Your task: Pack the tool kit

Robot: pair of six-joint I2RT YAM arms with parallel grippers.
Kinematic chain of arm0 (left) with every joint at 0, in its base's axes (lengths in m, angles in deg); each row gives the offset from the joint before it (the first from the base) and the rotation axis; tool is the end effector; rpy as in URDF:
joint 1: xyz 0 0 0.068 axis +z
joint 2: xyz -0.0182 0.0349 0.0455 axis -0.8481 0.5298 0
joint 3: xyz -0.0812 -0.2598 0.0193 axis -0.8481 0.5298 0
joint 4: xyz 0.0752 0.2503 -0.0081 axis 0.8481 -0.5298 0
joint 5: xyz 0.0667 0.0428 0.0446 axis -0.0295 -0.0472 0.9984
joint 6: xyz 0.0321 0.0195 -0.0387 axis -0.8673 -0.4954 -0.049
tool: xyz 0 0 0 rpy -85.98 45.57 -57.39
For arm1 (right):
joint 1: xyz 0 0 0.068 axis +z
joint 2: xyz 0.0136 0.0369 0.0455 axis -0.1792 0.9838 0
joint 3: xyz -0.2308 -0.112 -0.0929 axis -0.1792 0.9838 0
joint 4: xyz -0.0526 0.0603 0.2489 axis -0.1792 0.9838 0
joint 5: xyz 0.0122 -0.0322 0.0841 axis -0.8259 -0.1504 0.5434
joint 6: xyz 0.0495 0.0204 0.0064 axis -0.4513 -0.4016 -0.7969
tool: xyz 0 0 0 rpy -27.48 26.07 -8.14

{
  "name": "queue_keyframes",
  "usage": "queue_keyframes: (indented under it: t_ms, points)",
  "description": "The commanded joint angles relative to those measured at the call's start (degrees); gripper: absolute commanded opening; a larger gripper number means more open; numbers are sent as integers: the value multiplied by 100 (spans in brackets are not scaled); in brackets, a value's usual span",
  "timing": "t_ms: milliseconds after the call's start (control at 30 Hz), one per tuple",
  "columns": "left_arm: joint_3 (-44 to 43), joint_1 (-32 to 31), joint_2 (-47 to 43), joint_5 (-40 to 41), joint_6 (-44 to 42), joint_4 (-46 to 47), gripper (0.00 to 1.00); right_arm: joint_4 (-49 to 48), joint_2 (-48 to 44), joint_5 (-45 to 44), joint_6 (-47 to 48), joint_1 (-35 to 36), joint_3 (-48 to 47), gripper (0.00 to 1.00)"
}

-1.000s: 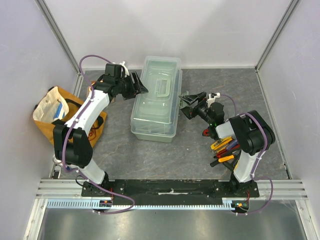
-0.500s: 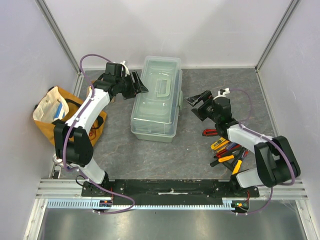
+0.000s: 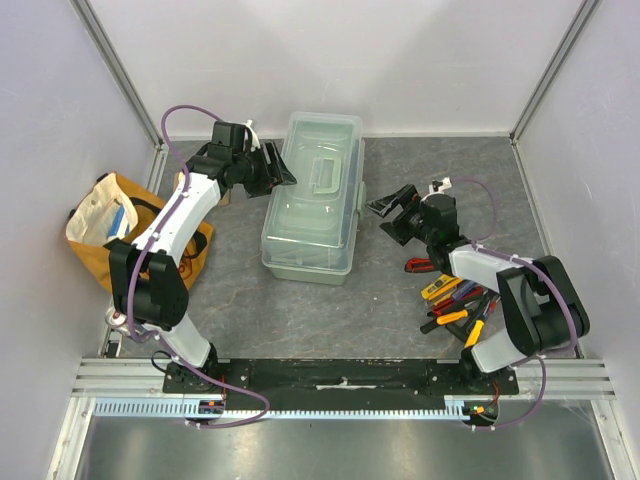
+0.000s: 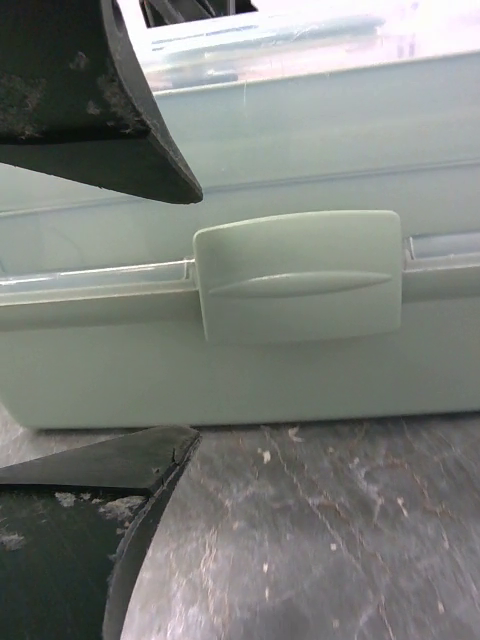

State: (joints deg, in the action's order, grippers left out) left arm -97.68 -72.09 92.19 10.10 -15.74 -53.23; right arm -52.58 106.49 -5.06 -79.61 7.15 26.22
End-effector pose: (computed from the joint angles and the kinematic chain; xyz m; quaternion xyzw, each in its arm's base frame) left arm 0.3639 -0.1027 0.3164 -0.0669 0.9104 -0.2782 0.2988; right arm 0.2949 0.1013 0.1956 0.2562 0.7905 0.4248 0.3591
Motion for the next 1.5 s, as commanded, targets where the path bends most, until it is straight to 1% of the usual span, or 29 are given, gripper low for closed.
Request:
queue_keyframes:
  t_ms: [0,100,167,367,433,467,667,767,867,1000,1300,1467]
  points:
    - [179,-121,303,196,-403,-837,73,-1712,340,476,-883,19,150,98]
    - [250,-121,294,169,-376,-793,73,-2275,656,616,-1226,10,97,98]
    - [267,-129,285,143,-368,-758,73,-2478,859,687,-1359,28,27,98]
    - [267,-121,311,117,-367,-758,73,-2646,1290,766,-1420,124,-131,98]
    - [267,-112,320,117,-359,-758,73,-2952,1430,784,-1534,168,-123,98]
    - [267,-121,320,108,-359,-758,73,-3189,1518,836,-1639,195,-123,98]
    - [267,-121,329,82,-359,-758,73,-5692,2185,1021,-2754,318,-131,98]
    - [276,-121,311,73,-367,-758,73,-6327,2389,1065,-3116,371,-245,98]
    - [285,-121,285,90,-367,-758,73,-6215,2284,1117,-3012,414,-255,98]
    - [285,-121,276,82,-367,-758,73,-5820,2020,1205,-2652,441,-220,98]
    - [294,-121,285,64,-403,-758,73,-5766,1774,1197,-2317,511,-79,98]
    - [311,-121,285,64,-394,-758,73,-5109,1598,1162,-2036,511,-26,95]
